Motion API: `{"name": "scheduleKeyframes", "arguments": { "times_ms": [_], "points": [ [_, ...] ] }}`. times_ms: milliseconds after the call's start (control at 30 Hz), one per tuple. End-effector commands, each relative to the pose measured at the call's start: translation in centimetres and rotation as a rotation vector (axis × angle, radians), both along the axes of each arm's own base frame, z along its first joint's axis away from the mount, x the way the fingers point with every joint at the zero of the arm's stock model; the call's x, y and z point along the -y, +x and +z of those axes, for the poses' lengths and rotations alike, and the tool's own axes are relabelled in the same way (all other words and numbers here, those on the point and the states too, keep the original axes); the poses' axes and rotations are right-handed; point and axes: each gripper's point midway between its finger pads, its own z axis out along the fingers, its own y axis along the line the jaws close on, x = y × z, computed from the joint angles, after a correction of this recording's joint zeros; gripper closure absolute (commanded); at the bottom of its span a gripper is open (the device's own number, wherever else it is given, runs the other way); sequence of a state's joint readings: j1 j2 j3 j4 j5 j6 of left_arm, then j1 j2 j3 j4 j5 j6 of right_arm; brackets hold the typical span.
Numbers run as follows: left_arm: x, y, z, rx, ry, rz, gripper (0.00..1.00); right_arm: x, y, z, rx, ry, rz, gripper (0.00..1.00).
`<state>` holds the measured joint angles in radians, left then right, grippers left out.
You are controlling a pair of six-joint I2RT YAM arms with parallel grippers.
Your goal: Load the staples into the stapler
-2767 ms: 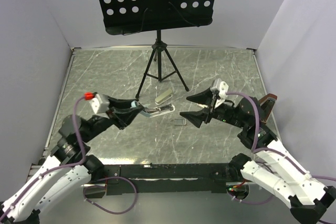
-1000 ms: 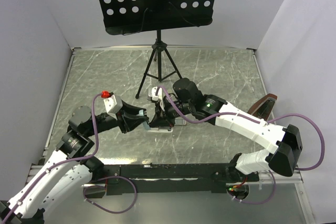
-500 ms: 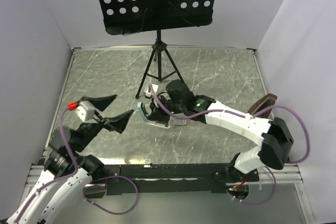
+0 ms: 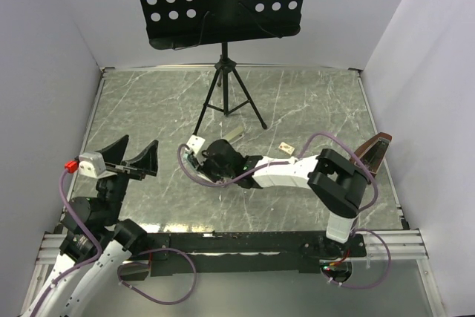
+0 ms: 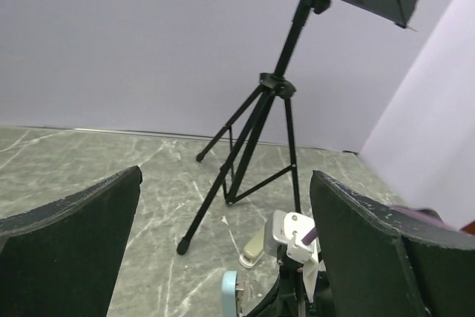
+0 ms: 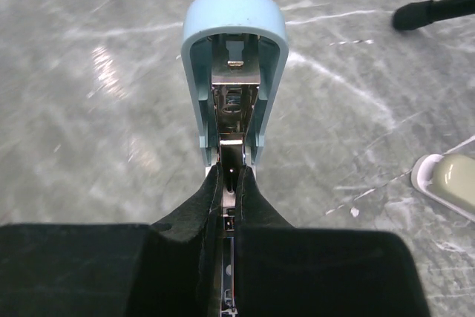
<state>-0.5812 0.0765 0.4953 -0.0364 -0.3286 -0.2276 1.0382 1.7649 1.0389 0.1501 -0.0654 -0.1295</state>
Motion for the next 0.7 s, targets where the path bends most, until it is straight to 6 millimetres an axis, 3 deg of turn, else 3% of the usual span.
{"name": "scheduleKeyframes", "arguments": {
  "times_ms": [0, 267, 567, 667],
  "points": [
    [-1.1, 0.7, -0.3, -0.033, -0.012, 0.070, 0.00, -0.9, 3.4, 2.2, 0.112, 0.114, -0.215, 1.00],
    [-1.6, 1.1, -0.5, -0.049, -0.012, 0.102, 0.00, 0.1, 4.9, -0.2, 0.072, 0.113, -0.438, 1.00],
    [-1.3, 1.6, -0.7, -0.056, 0.002, 0.092, 0.01, 1.4, 5.7, -1.3, 0.041, 0.090, -0.574, 1.00],
    [-1.3, 1.7, -0.7, -0.055, 0.002, 0.090, 0.01, 1.6, 5.6, -1.6, 0.047, 0.076, -0.576, 0.92]
  ]
}}
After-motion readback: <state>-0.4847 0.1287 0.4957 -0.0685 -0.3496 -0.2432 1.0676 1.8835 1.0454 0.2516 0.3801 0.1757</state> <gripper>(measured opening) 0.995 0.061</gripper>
